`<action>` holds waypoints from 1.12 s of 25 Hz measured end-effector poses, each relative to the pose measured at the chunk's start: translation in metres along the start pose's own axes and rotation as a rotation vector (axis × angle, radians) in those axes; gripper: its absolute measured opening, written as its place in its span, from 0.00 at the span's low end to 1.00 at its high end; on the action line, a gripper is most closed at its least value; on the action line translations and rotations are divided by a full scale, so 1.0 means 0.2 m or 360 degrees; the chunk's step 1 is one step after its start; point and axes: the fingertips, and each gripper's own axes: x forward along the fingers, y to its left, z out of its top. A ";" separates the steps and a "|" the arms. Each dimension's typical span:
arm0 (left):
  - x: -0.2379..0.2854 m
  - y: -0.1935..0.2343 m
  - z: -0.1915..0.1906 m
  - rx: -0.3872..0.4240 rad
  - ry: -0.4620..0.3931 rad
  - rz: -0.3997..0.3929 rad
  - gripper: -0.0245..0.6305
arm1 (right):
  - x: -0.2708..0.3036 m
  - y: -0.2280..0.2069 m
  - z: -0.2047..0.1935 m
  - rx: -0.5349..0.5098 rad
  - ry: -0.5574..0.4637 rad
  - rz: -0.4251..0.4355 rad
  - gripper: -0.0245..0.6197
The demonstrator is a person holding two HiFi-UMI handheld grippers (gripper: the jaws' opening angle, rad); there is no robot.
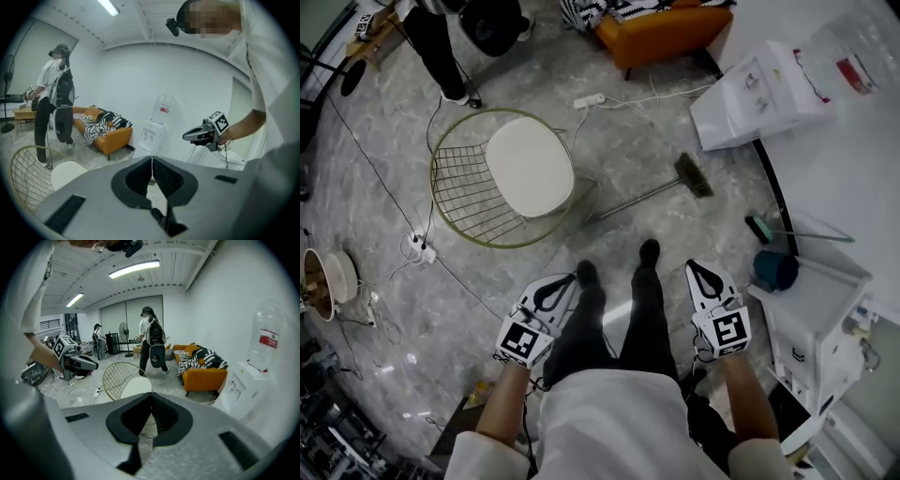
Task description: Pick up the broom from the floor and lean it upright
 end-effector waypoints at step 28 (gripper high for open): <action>1.06 0.31 -0.81 -0.0102 0.0054 0.0294 0.05 | 1.25 -0.37 -0.88 -0.0430 0.0187 0.0788 0.04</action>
